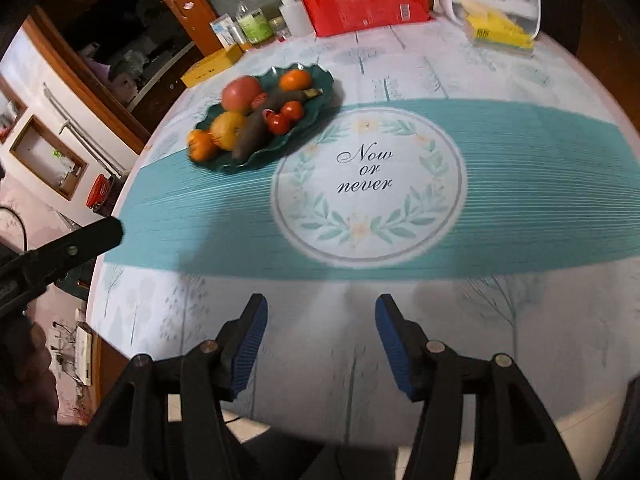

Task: Organize fruits

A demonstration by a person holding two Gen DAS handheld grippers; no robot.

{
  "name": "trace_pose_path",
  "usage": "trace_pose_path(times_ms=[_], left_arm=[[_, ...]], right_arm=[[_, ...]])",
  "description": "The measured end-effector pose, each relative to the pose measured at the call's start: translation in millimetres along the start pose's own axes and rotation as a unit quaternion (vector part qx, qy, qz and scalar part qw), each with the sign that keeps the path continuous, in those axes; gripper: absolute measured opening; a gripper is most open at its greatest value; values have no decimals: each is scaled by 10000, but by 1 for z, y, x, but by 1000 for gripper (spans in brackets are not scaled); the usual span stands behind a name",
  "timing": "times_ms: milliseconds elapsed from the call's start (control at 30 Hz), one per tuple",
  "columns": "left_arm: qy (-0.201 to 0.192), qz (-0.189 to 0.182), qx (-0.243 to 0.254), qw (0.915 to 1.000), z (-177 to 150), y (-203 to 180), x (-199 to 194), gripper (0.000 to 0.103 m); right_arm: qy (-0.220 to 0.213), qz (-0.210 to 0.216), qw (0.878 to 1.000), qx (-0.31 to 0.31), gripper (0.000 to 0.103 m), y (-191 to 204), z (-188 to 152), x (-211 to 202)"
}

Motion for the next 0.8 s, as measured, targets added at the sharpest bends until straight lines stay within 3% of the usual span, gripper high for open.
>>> trace_pose_path(times_ms=[133,267,433,633,800], left_arm=[[-33,-101,318,9994,-4,-9,-23,84],[10,-295,348,9990,-2,-19,-44,84],[-240,-261,367,9987,7,-36,-71,87],[-640,4,267,9976,15,-55,-96,90],[-779,330,115,9963,8,-62,-105,99]], right_arm=[[-219,-243,9995,-40,58,10,-5,-39],[-278,-187,9994,-88,64,21,-2,-72],[-294,-56,9994,-201,71,30,6,-108],[-197,143,9996,-169,75,35,14,-143],[-317,-96,9991,-269,80,33,10,-152]])
Point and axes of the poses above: each gripper's, at about its wrist camera, not at the fingertips, and x roughly the way its jaws point, y to its left, z to its top, the point moved 8 cm from there along x, roughly the way its jaws point, and after that the axes turned 7 degrees about -x, right-handed, at the moved point
